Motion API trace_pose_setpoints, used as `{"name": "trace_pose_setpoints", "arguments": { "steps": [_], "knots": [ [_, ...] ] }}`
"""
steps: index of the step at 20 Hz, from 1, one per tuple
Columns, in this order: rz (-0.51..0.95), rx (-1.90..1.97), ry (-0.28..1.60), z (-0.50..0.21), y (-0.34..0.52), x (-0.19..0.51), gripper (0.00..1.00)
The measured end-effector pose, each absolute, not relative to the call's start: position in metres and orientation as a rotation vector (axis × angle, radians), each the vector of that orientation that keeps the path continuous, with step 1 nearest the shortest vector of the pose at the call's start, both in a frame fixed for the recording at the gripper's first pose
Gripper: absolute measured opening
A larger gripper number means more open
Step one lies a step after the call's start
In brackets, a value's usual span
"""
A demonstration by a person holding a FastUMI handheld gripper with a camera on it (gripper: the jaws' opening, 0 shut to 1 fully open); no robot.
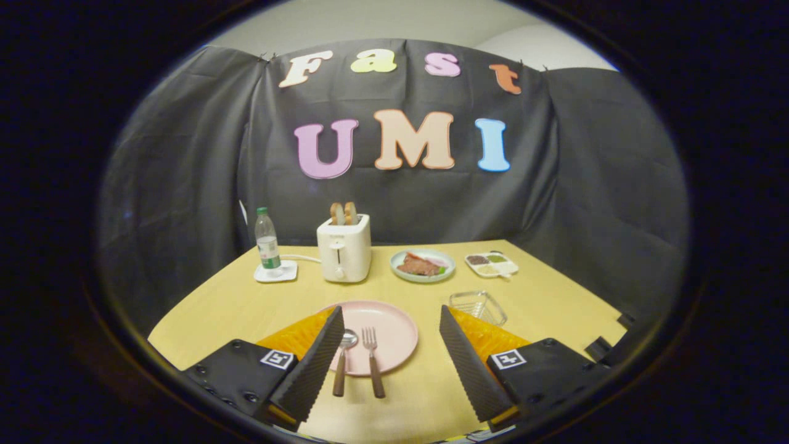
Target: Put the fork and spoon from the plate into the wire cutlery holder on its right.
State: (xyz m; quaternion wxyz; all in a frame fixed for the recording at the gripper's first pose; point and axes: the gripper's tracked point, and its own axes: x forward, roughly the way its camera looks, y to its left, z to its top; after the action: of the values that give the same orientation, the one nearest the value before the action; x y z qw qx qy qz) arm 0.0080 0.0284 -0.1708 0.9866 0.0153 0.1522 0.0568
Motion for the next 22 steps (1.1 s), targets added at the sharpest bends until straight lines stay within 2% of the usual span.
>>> {"name": "trace_pose_setpoints", "arguments": {
  "steps": [5, 12, 22],
  "knots": [
    [0.193, 0.024, 0.442, -0.238, 0.030, 0.011, 0.96],
    [0.238, -0.006, 0.519, -0.275, 0.038, 0.009, 0.94],
    [0.279, -0.015, 0.624, -0.302, 0.042, 0.012, 0.26]
  ]
}}
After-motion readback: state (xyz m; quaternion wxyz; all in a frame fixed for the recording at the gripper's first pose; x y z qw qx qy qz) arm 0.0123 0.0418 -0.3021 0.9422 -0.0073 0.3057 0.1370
